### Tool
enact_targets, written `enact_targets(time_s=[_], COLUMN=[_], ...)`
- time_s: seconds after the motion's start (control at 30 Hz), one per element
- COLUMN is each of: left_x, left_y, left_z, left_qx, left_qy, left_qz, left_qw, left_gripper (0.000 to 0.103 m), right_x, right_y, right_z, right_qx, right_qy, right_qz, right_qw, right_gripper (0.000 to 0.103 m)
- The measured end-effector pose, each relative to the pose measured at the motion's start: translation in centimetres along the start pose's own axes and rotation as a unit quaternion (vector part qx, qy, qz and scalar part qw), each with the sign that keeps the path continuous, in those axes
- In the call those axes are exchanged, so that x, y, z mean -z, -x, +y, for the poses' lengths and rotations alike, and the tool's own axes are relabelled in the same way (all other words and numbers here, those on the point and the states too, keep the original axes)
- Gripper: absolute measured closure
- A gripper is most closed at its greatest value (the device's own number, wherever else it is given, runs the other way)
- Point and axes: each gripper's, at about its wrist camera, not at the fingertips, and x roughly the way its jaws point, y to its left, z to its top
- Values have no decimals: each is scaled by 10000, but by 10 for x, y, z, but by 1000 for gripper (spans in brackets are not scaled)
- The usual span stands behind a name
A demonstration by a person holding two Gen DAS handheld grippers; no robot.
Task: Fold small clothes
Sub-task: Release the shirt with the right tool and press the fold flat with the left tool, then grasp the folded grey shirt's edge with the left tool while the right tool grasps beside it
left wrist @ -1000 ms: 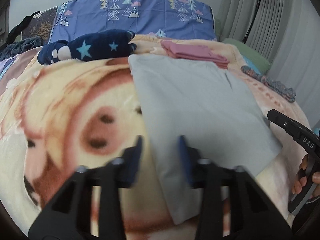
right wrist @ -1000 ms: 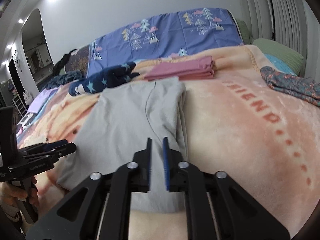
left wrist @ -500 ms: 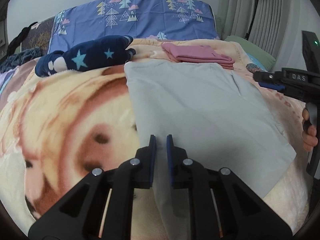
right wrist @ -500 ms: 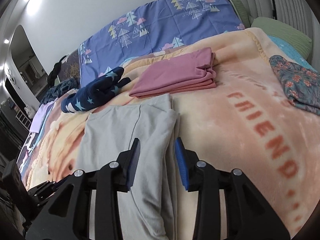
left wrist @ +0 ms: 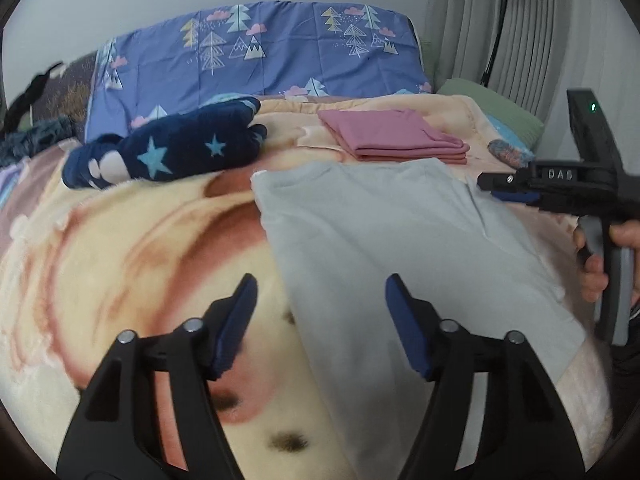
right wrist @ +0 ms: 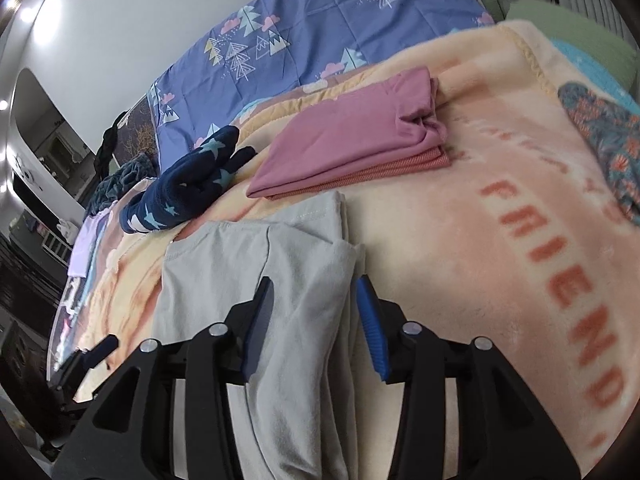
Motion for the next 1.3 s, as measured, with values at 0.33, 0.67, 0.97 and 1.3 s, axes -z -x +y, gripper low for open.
enact_targets(time_s=[0.33,0.67,0.97,1.3], left_x=[-16,-10,-33,-68], left_y=[-58,-51,-43,-110], left_z=[33,32,37,63], left_qx=[485,445,540,793], left_qy=[894,664,825,977], left_qz=[662,373,91,643], left_qw=[9926,9961,9951,9900], left_gripper=[81,89,49,94], right_x=[-7,-2,16,23], right_y=[13,-19,18,-20], right_z=[24,-11,18,-4], right_qx=[-860,-72,-758,-551], right_qy=[570,281,998,671], right_qz=[-628,-260,-600,-210], right_qw=[9927,9992,9903,9960], right_gripper=[99,92,87,87])
